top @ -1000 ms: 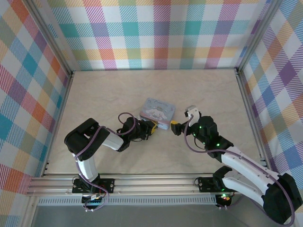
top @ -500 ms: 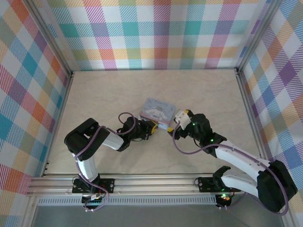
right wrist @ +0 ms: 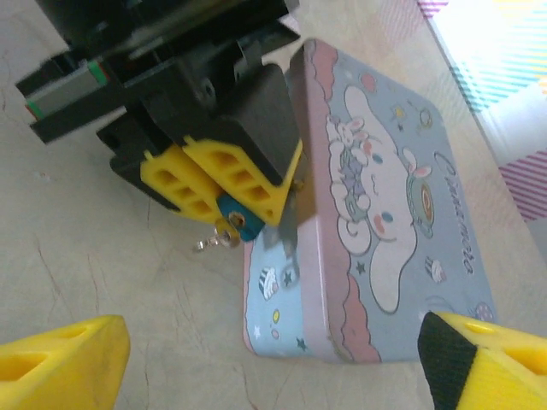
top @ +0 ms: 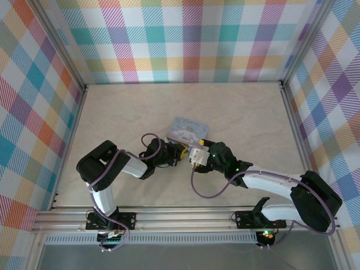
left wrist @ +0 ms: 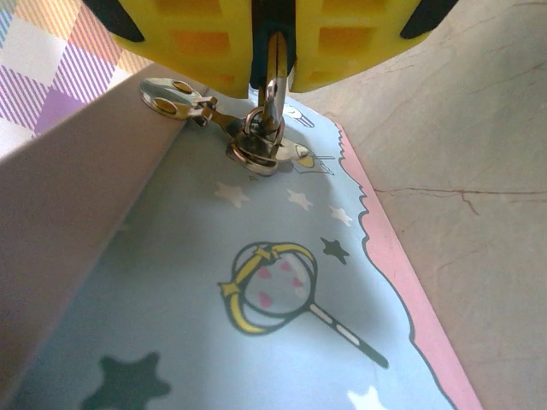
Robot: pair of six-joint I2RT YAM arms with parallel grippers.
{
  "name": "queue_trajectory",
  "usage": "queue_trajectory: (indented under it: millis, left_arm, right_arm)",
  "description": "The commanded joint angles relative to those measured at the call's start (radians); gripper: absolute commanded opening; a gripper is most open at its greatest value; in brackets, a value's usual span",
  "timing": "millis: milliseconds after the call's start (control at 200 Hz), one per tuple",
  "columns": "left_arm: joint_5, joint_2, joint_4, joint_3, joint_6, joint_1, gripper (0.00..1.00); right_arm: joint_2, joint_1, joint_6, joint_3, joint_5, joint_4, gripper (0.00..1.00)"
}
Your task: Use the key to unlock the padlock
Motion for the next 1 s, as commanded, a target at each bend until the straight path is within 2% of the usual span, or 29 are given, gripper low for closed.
queue_trajectory:
  millis: [0, 245, 745, 1000]
  left_arm:
    - [0.016, -0.004, -0.006, 0.016, -0.022, -0.011, 0.00]
    - [0.019, -0.004, -0.002, 0.018, -0.022, -0.012, 0.00]
    - [0.028, 0.013, 0.006, 0.024, -0.024, -0.012, 0.00]
    - [0.031, 0.024, 0.012, 0.030, -0.026, -0.013, 0.00]
  right_arm:
    - [0.010, 0.017, -0.045, -0.001, 0.010, 0.079, 0.84]
    - [0.057, 0.044, -0.051, 0.001, 0.016, 0.105, 0.78]
    - [0.173, 0.074, -0.019, 0.055, 0.057, 0.130, 0.48]
    - [0.214, 0.080, -0.019, 0.064, 0.078, 0.151, 0.42]
